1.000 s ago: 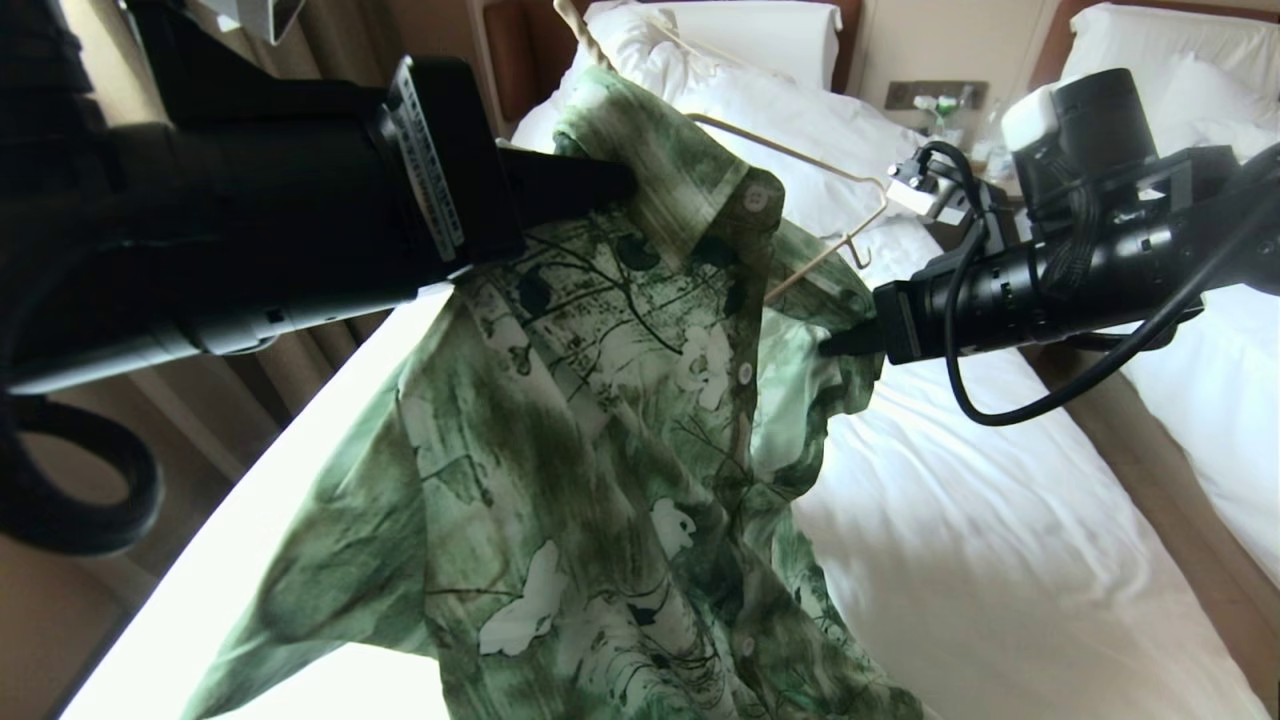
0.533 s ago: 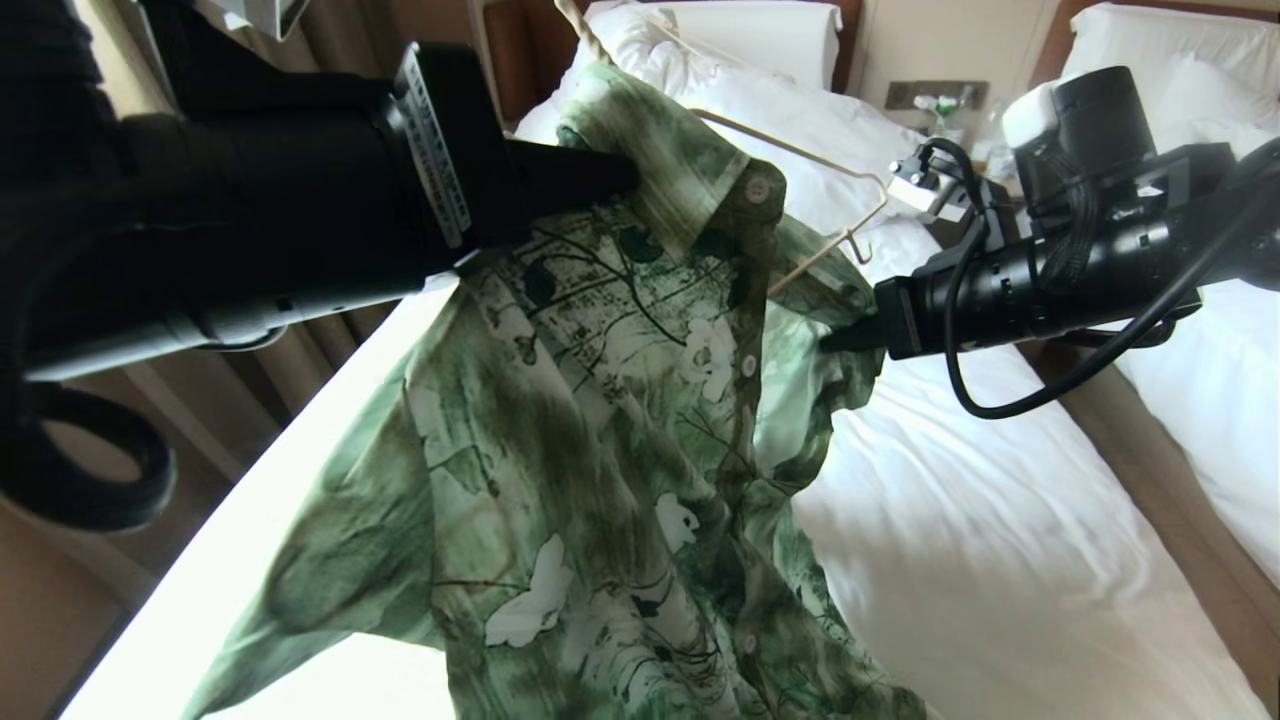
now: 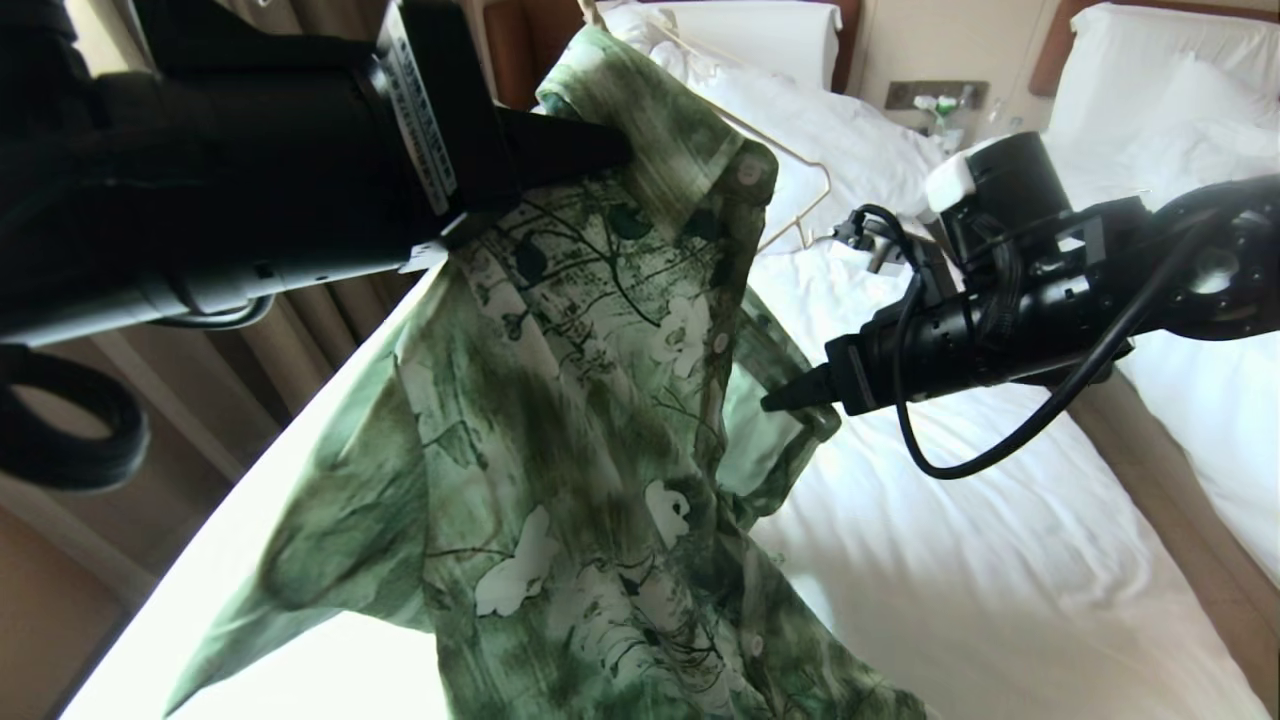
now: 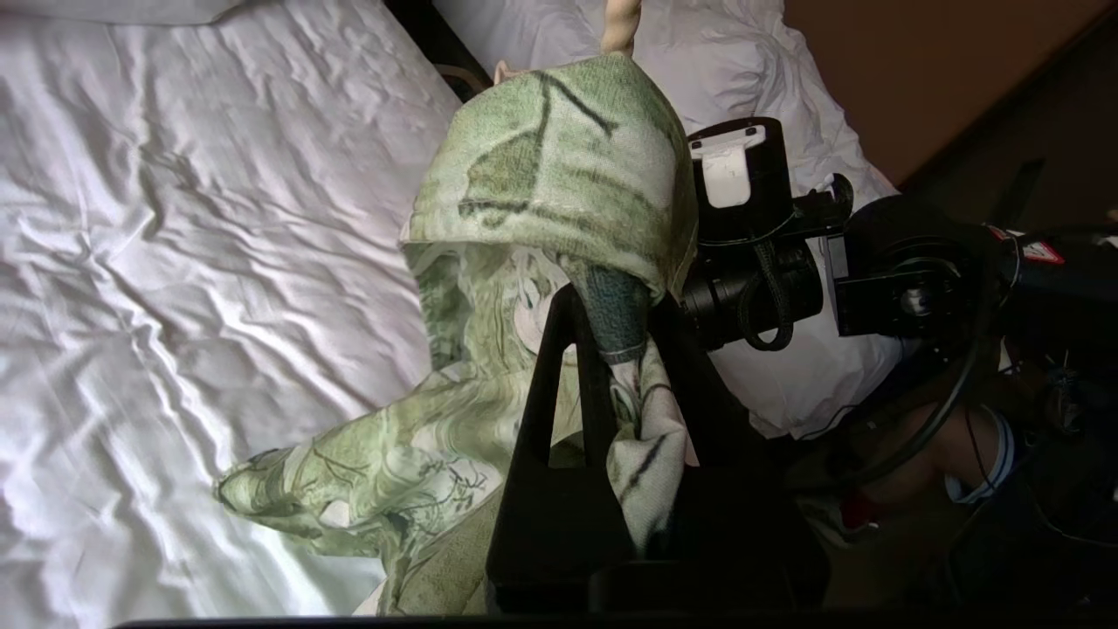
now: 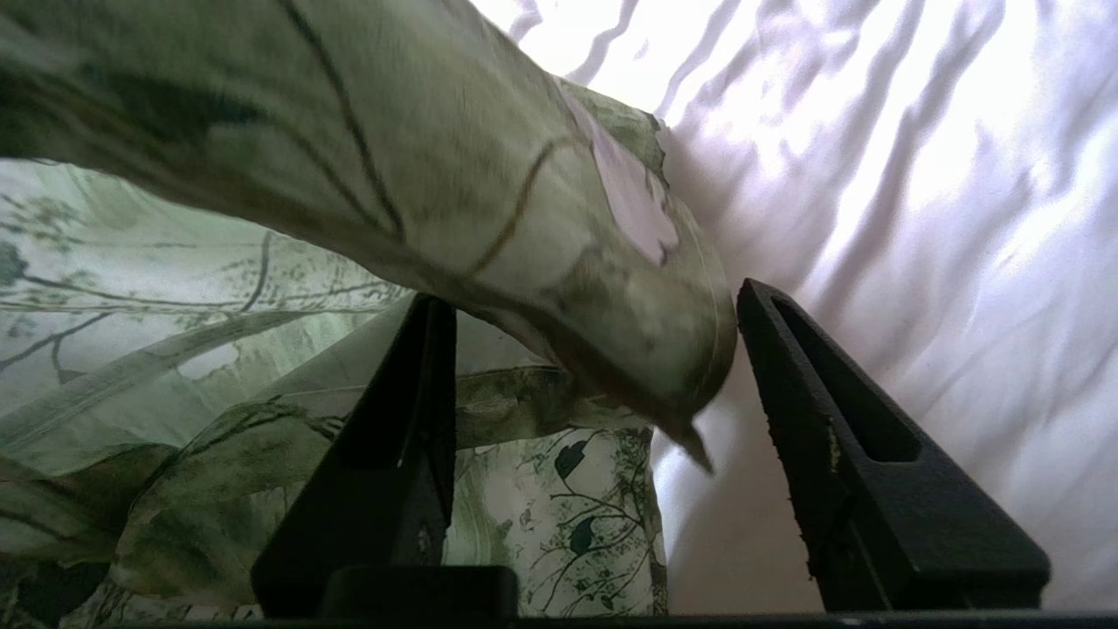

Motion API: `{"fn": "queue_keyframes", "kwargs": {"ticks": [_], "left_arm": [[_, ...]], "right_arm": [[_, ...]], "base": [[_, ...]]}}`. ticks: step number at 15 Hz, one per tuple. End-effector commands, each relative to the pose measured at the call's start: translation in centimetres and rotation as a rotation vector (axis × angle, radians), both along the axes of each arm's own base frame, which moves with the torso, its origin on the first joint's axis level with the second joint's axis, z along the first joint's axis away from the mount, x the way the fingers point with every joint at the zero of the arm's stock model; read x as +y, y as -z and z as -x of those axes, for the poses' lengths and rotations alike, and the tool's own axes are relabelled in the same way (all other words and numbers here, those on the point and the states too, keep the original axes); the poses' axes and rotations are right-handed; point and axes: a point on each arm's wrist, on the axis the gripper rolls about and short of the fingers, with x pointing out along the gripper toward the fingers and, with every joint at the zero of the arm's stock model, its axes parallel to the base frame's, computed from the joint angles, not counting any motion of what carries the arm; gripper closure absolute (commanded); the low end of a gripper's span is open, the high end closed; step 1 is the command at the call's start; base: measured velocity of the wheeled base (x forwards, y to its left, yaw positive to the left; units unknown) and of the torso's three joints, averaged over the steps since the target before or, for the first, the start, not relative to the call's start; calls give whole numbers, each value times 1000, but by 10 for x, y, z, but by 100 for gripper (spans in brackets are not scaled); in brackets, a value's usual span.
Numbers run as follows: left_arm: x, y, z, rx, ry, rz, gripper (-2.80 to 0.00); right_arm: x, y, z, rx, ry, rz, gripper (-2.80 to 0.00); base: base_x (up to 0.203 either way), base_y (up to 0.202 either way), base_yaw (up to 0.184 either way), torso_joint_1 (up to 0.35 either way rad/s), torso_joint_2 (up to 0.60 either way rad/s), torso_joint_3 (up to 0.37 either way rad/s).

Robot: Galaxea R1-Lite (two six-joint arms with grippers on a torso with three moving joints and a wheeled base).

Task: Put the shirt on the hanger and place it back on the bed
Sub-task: Hook the other side of the shirt onto the hanger

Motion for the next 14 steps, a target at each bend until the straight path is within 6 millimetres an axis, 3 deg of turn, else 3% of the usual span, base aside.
{"fn": "queue_keyframes", "kwargs": {"ticks": [1,8,14], "left_arm": [[0,0,0,-1,-3,3,0],[6,-5,-4,-32,-34,-4,0],[8,-9,-3,-41,-34,4,0]], "right_arm": [[10,10,2,31,-29,13,-280],[16,33,1,17,-41,7,-280],[40,42,-7,-27,-63,-52,-280]], "base": [[0,0,0,0,0,0],[0,0,0,0,0,0],[0,0,0,0,0,0]]}}
